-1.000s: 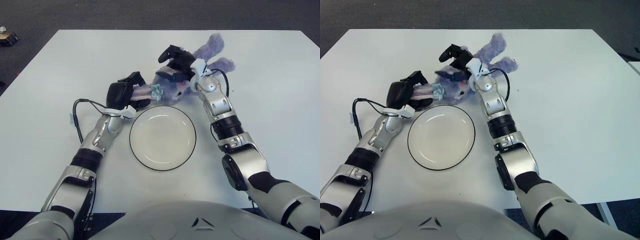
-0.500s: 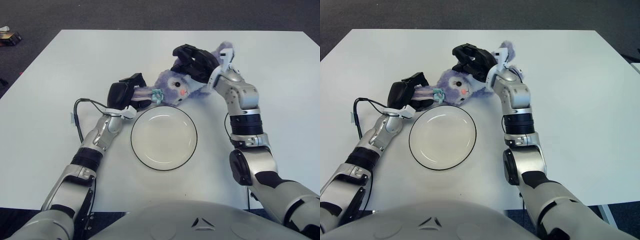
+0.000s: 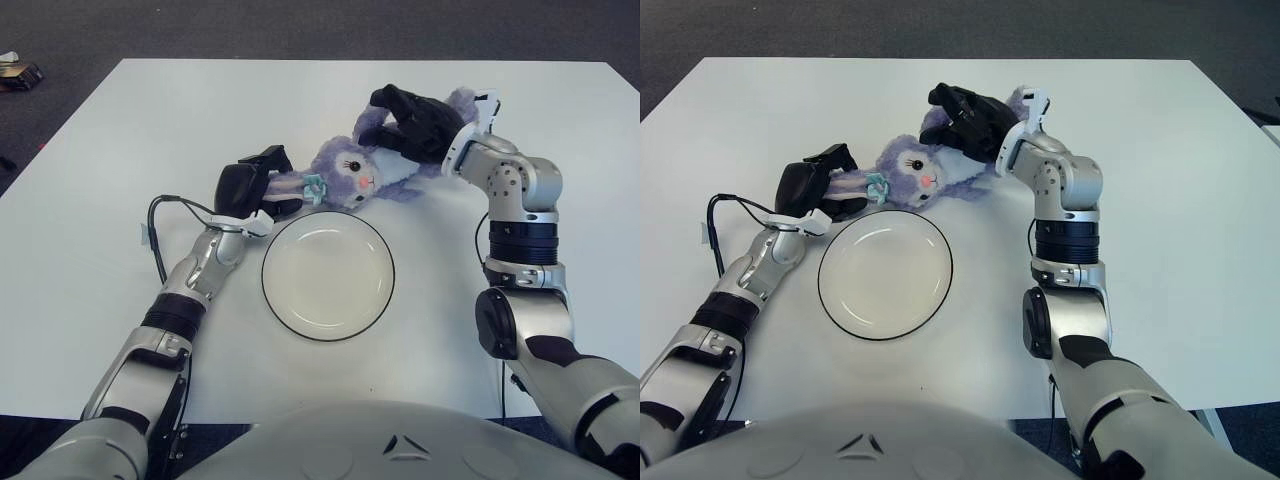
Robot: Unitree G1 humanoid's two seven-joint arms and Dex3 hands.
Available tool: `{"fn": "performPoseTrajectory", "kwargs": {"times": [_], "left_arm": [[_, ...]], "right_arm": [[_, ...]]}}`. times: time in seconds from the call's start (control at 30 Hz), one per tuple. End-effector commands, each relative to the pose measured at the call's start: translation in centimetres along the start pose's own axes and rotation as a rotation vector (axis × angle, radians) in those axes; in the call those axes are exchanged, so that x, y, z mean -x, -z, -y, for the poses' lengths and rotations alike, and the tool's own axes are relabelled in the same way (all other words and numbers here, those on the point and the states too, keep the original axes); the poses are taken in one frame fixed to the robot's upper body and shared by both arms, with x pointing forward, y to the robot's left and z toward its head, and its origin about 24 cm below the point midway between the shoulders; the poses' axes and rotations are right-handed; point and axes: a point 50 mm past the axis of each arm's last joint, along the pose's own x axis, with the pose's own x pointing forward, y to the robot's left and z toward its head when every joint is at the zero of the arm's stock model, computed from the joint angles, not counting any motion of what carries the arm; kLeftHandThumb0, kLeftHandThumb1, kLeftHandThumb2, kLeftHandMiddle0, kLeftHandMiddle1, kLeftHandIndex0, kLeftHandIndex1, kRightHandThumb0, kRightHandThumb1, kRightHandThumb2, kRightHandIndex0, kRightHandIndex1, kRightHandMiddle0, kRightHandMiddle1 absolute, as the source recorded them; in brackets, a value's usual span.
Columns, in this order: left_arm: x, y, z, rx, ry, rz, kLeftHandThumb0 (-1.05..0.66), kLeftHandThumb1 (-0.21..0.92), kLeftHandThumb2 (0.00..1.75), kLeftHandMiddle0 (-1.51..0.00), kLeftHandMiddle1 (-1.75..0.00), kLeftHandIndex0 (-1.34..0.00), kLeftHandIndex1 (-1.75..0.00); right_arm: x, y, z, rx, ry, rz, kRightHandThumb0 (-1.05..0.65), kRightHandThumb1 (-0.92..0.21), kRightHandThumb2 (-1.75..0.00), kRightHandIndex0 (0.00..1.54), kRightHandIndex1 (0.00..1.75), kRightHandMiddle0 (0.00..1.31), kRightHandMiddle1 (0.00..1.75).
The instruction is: Put the doll into the plate.
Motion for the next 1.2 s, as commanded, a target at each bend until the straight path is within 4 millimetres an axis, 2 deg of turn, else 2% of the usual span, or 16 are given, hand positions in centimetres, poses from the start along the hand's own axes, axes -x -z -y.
{"fn": "performPoseTrajectory", "kwargs": {"times": [0.0, 0.2, 0.4, 0.53, 0.63, 0.67, 0.7, 0.73, 0.83, 0.87, 0.97, 1.17], "left_arm": [[0.5, 0.2, 0.4, -0.019, 0.033, -0.015, 0.12, 0.40, 1.00, -0.88, -1.75, -0.69, -1.75], [0.6, 0.2, 0.5, -0.022, 0.035, -0.015, 0.12, 0.41, 0.99, -0.88, -1.75, -0.69, -1.75], [0.6, 0.1, 0.5, -0.023, 0.038, -0.015, 0.12, 0.41, 0.98, -0.88, -1.75, -0.69, -1.75], [0.6, 0.1, 0.5, -0.026, 0.040, -0.013, 0.12, 0.41, 0.98, -0.88, -1.75, -0.68, -1.75], [0.6, 0.1, 0.6, -0.027, 0.041, -0.013, 0.11, 0.42, 0.98, -0.87, -1.75, -0.68, -1.75], [0.6, 0.1, 0.6, -0.028, 0.042, -0.013, 0.11, 0.42, 0.98, -0.87, -1.75, -0.68, -1.75], [0.7, 0.1, 0.6, -0.029, 0.042, -0.013, 0.11, 0.42, 0.98, -0.87, -1.75, -0.68, -1.75], [0.7, 0.1, 0.6, -0.029, 0.043, -0.012, 0.11, 0.42, 0.97, -0.87, -1.75, -0.68, -1.75], [0.7, 0.0, 0.5, -0.029, 0.043, -0.010, 0.11, 0.42, 0.97, -0.87, -1.75, -0.68, -1.75], [0.7, 0.0, 0.5, -0.029, 0.043, -0.010, 0.11, 0.42, 0.97, -0.87, -1.75, -0.68, -1.75], [0.7, 0.0, 0.5, -0.030, 0.044, -0.009, 0.10, 0.42, 0.97, -0.87, -1.75, -0.68, -1.75], [0.7, 0.0, 0.6, -0.033, 0.045, -0.008, 0.10, 0.43, 0.96, -0.87, -1.75, -0.68, -1.75]], "right_arm": [[0.9, 0.0, 0.9, 0.169, 0.039, 0.049, -0.01, -0.92, -0.24, 0.59, 1.24, 0.33, 1.49], [1.5, -0.1, 1.7, 0.419, 0.092, 0.088, -0.01, -0.92, -0.23, 0.61, 1.22, 0.34, 1.47], [1.7, 0.0, 1.9, 0.476, 0.109, 0.095, 0.00, -0.92, -0.23, 0.61, 1.23, 0.35, 1.46], [2.5, -0.2, 1.9, 0.738, 0.095, 0.144, 0.00, -0.92, -0.22, 0.61, 1.24, 0.35, 1.44], [2.7, -0.3, 1.8, 0.870, 0.061, 0.185, 0.00, -0.92, -0.24, 0.60, 1.28, 0.33, 1.42], [2.8, -0.3, 1.7, 0.935, 0.029, 0.215, -0.07, -0.92, -0.25, 0.57, 1.19, 0.35, 1.44], [2.9, -0.3, 1.7, 0.980, 0.004, 0.238, -0.21, -0.92, -0.25, 0.53, 0.96, 0.34, 1.32], [2.9, -0.3, 1.6, 1.007, -0.013, 0.253, -0.32, -0.92, -0.23, 0.53, 0.71, 0.37, 1.04], [3.0, -0.1, 1.7, 1.090, -0.058, 0.275, -0.48, -0.92, -0.21, 0.55, 0.28, 0.43, 0.58], [3.1, 0.1, 1.7, 1.126, -0.077, 0.278, -0.52, -0.92, -0.21, 0.54, 0.18, 0.44, 0.48], [3.2, 0.3, 1.8, 1.204, -0.115, 0.277, -0.58, -0.92, -0.20, 0.47, 0.06, 0.45, 0.29], [3.3, 0.7, 2.0, 1.255, -0.149, 0.259, -0.61, -0.92, -0.20, 0.41, 0.01, 0.45, 0.17]]}}
